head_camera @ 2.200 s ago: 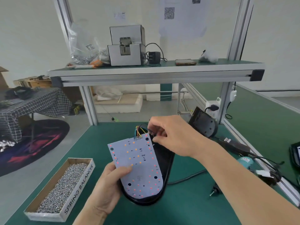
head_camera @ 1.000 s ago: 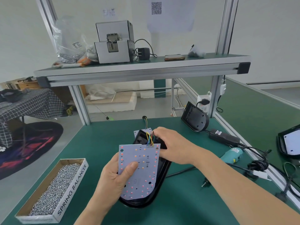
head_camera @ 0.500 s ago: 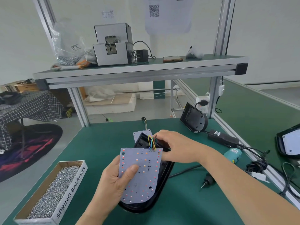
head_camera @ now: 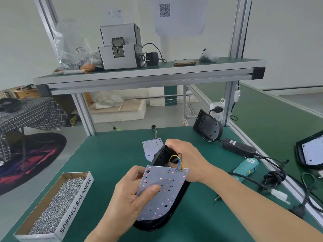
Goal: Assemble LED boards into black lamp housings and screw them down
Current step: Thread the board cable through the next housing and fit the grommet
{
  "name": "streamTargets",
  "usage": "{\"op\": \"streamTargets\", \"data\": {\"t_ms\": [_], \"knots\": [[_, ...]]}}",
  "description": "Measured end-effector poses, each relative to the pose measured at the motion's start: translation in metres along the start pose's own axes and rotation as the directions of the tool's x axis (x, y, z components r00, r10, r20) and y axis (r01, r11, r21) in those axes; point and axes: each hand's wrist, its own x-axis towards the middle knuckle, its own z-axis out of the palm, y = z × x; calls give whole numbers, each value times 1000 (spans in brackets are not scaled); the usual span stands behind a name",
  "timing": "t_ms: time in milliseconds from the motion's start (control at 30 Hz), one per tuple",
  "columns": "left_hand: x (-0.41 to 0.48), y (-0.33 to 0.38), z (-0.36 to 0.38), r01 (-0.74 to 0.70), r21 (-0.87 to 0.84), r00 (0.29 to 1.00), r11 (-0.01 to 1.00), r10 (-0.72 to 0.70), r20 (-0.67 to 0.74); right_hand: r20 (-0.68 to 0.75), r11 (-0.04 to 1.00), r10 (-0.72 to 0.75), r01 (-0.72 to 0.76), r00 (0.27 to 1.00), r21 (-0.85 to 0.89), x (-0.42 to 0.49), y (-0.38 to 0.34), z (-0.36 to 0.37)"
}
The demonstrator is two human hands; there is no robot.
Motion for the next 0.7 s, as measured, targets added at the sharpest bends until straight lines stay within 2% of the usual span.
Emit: {"op": "streamTargets", "data": {"t_ms": [167, 267, 467, 567, 633, 700], "knots": [[-2, -2, 4, -10, -10, 1000, 1000, 10, -4, 95, 988, 14, -28, 995, 151, 0, 5, 1], [-3, -5, 5, -11, -21, 1000, 1000, 10, -20, 160, 983, -4, -25, 987, 181, 2, 6, 1], [3, 1, 6, 78, -131, 997, 988, -79, -1, 349, 915, 121, -240, 929, 323, 3, 14, -4], [2, -1, 5, 95, -149, 995, 984, -97, -9, 370, 876, 174, -316, 912, 365, 3, 19, -7], [1, -3, 4, 143, -221, 986, 965, -159, -57, 386, 828, 200, -365, 901, 425, 1, 16, -11], [-1, -8, 2, 194, -294, 969, 936, -230, -92, 392, 842, 175, -344, 903, 415, -1, 10, -12]]}}
